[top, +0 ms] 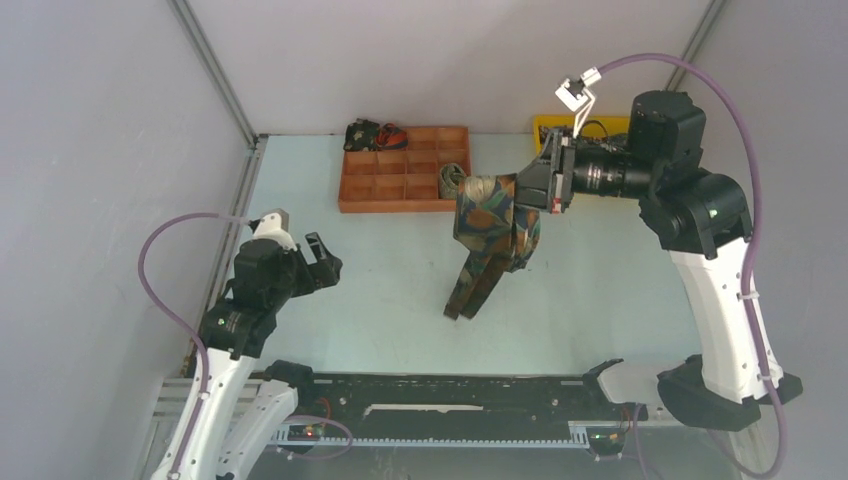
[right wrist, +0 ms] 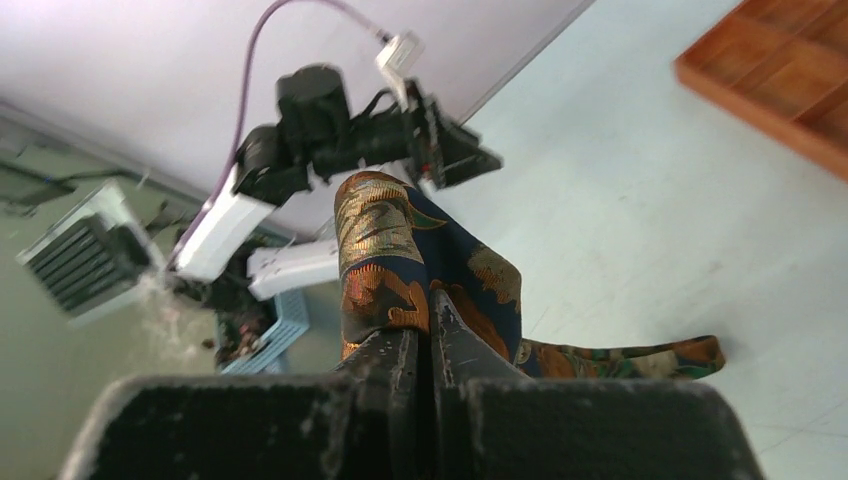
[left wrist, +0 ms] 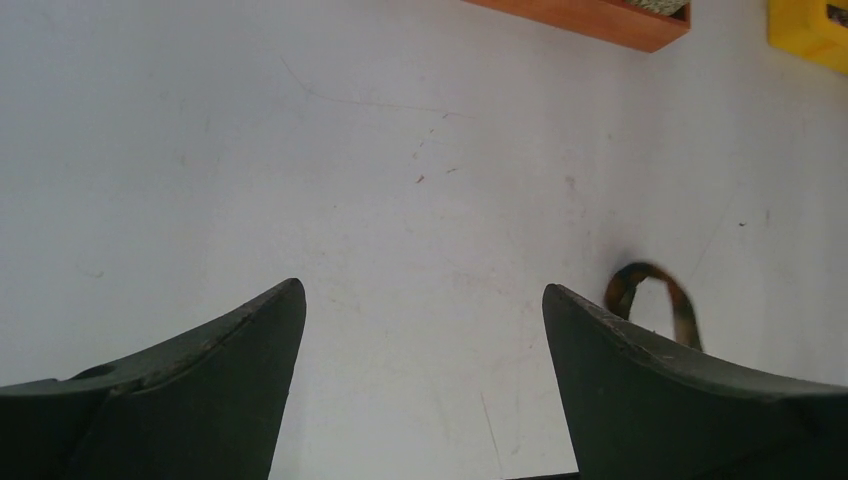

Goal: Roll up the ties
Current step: Place the tie at the center of the board.

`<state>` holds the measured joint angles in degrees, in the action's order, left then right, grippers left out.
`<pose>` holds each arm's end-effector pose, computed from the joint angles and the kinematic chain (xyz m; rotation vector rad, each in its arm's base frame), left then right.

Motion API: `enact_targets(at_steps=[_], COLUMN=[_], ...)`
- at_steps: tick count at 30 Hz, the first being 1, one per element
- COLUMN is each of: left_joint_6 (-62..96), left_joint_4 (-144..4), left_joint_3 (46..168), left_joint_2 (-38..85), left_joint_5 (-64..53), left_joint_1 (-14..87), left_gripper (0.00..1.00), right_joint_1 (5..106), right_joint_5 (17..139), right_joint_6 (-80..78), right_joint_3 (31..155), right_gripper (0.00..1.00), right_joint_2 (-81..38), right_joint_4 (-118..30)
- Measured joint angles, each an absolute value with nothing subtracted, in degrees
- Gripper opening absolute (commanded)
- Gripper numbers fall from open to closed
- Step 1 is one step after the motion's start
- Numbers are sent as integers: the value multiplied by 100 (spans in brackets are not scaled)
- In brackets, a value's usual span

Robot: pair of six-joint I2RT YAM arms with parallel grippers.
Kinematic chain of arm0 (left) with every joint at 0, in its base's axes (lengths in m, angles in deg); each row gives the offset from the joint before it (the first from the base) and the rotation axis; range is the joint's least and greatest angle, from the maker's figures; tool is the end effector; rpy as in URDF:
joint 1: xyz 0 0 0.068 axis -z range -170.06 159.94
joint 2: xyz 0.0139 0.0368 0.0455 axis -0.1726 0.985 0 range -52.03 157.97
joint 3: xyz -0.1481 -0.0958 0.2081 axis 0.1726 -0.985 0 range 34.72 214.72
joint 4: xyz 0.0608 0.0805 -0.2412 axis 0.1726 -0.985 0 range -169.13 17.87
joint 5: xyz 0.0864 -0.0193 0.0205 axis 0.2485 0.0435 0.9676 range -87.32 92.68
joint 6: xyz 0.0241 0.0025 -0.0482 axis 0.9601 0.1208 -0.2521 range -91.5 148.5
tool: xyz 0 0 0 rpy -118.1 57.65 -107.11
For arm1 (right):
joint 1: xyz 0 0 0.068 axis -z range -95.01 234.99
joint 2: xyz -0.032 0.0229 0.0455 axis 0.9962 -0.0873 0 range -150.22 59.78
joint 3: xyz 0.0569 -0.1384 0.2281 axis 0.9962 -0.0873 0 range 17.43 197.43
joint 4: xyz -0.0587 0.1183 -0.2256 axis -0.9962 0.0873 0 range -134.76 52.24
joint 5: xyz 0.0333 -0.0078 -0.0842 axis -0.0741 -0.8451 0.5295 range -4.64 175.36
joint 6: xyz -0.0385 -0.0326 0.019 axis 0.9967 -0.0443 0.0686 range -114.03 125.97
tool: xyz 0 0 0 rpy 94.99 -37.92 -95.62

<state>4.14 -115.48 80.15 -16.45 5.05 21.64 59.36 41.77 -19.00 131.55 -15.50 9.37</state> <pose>0.1254 -0.0246 0.3076 -0.2634 2.1561 -0.3185 0.1718 0.1097 0.5428 -0.5852 1.8785 1.2942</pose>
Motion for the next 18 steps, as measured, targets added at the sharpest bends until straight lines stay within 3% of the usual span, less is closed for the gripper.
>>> enact_targets(at_steps=[7,12,18], left_joint_6=[451,453,453], left_joint_4=[-11452,-11415,-11404], left_joint_3=[8015,8015,8015], left_joint_2=[-1709,-1718,-1798], left_joint_5=[240,194,199], left_joint_1=[2160,2160,2158], left_gripper=[91,91,90], right_joint_1=[6087,6105,5541], right_joint_5=[2747,1718,1508], right_joint_6=[-1978,-2724,-3052], right_joint_3=[12657,12382,12266], right_gripper=[0,0,0], right_joint_2=[-1107,-1006,-1837], right_joint_4=[998,-47,-879])
